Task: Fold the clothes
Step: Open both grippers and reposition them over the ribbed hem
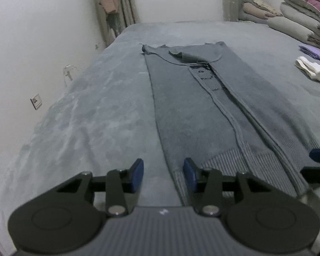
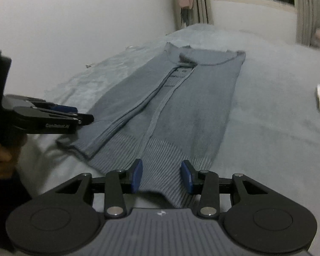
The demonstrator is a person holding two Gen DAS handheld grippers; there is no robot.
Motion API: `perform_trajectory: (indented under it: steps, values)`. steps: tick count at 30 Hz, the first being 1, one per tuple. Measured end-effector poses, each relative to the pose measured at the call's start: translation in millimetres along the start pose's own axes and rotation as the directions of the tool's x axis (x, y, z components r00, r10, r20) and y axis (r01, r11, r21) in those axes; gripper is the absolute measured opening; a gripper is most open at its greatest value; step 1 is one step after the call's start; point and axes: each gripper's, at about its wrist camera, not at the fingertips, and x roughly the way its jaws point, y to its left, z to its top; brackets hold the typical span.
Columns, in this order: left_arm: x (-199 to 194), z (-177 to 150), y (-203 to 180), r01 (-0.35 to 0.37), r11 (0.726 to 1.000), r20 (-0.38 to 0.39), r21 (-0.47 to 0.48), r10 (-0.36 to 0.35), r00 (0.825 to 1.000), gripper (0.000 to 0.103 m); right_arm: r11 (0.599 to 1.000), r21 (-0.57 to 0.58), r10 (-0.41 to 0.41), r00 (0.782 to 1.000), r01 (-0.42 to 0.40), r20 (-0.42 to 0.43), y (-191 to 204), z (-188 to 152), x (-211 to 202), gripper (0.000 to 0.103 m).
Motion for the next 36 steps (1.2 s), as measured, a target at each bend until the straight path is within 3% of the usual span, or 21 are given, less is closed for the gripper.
perform_trajectory:
  steps: [3,7,10,15,18,23,36]
  values:
    - [-6,9,11,0.031,0.999,-0.004,-0.041,-0.031,0.999,0.040,1.000,-0.020,0.017,1.000,-0.017,-0.012,-2,8,-10,0.039]
    - [-9,40,22,0.082,0.992,0.054,-0.091,-0.077,0.996,0.040,1.000,-0.005,0.008,0.997,-0.007,0.073,-15,36,-19,0.039]
    - [4,67,18,0.110,0.991,0.068,-0.081,-0.105,0.992,0.045,0.998,-0.004,-0.060,0.996,0.061,0.068,-28,66,-1,0.039]
    - [61,93,-4,0.130,0.990,0.012,-0.049,-0.129,0.992,0.046,0.996,-0.021,-0.084,0.995,0.085,0.059,-46,95,49,0.039]
    - [90,91,-11,0.099,0.995,-0.009,-0.024,-0.099,0.995,0.046,0.993,-0.042,-0.107,0.993,0.109,0.052,-52,99,75,0.039]
    - [100,77,-13,0.099,0.995,0.004,0.016,-0.099,0.995,0.048,0.995,-0.038,-0.092,0.996,0.092,0.001,-60,89,99,0.043]
    - [76,57,2,0.099,0.995,0.007,-0.028,-0.099,0.995,0.050,0.994,-0.024,-0.103,0.995,0.103,0.001,-45,72,77,0.044]
